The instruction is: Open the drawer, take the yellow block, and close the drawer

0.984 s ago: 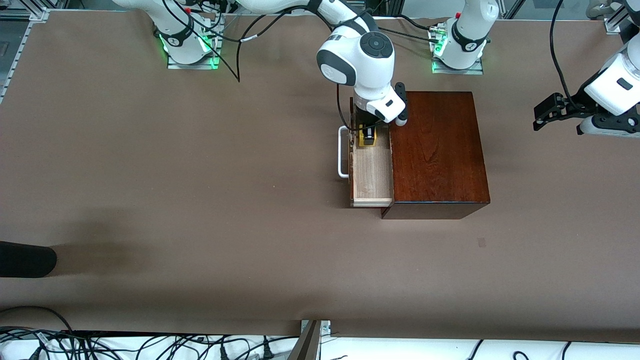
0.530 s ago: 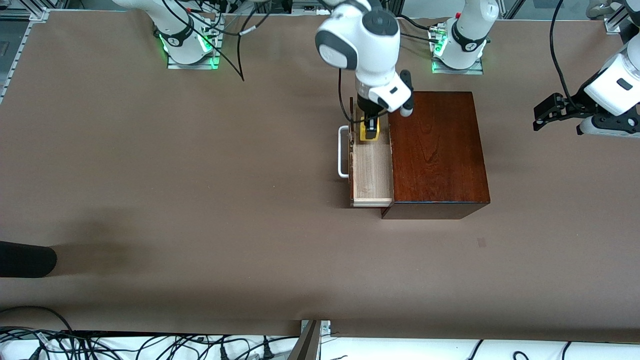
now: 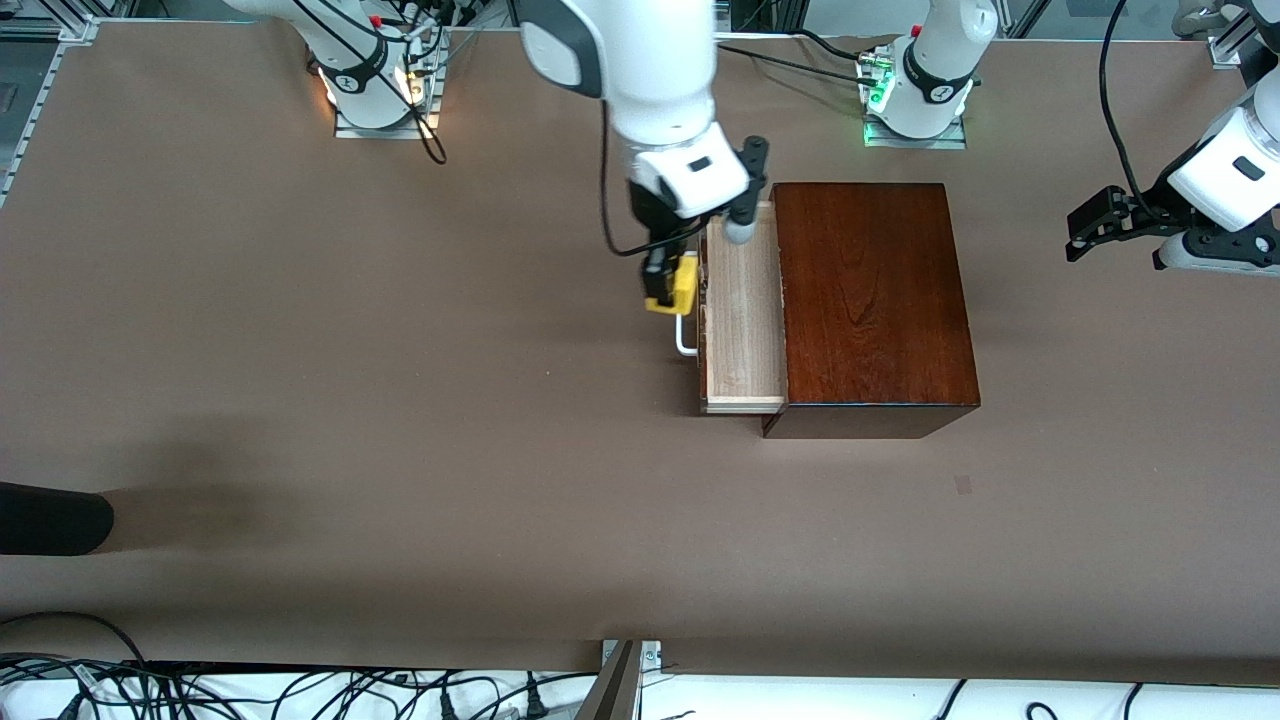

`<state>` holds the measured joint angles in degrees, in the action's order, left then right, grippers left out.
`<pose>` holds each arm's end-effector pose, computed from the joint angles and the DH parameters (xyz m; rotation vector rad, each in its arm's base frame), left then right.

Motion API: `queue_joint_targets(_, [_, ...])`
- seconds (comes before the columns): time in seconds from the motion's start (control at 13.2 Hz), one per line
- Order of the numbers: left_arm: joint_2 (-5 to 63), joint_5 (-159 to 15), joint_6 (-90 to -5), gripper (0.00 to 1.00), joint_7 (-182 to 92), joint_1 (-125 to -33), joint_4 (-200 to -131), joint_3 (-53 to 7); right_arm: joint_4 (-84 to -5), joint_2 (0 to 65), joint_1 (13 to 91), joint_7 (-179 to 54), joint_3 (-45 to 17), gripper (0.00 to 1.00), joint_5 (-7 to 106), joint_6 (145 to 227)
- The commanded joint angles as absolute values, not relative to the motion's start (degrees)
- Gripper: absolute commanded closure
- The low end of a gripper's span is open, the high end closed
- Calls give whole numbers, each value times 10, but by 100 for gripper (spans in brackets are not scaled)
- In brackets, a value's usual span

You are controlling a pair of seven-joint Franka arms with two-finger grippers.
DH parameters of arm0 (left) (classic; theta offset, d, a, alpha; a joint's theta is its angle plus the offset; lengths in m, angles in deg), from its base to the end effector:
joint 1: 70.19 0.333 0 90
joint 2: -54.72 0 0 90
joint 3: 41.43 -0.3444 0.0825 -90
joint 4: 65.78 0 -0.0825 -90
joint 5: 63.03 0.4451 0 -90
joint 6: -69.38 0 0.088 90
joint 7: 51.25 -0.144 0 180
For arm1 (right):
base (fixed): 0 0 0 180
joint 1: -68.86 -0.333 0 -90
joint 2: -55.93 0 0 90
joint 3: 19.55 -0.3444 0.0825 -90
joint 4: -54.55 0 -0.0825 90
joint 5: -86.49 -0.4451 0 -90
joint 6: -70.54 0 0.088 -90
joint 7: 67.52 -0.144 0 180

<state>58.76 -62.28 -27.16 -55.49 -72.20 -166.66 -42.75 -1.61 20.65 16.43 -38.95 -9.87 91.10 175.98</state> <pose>0.5970 -0.0051 0.5668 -3.1274 0.1371 0.0088 0.5870 0.5901 0.5253 2.3681 1.7990 0.4083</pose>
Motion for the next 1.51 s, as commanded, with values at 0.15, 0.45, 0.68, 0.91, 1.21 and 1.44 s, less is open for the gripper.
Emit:
queue_joint_targets(0.15, [579,-628,-257,0,-567,-723,-1643,-427,-56,260,277,-405,-104,100,835,1732])
queue_joint_targets(0.45, [572,-662,-208,0,-571,-726,-1618,-361,-204,344,350,-414,-107,100,817,1768])
queue_joint_targets(0.68, [554,-733,-168,0,-591,-734,-1604,-291,-277,372,404,-447,-107,100,802,1781])
queue_joint_targets(0.91, [469,-751,-173,0,-748,-741,-1555,-196,-352,393,446,-462,-107,100,799,1793])
queue_joint_targets(1.21, [291,-745,-212,0,-821,-789,-1435,-157,-469,404,492,-501,-107,100,799,1870])
queue_joint_targets(1.44, [205,-733,-367,0,-961,-815,-1436,-155,-549,400,501,-522,-106,100,800,1963])
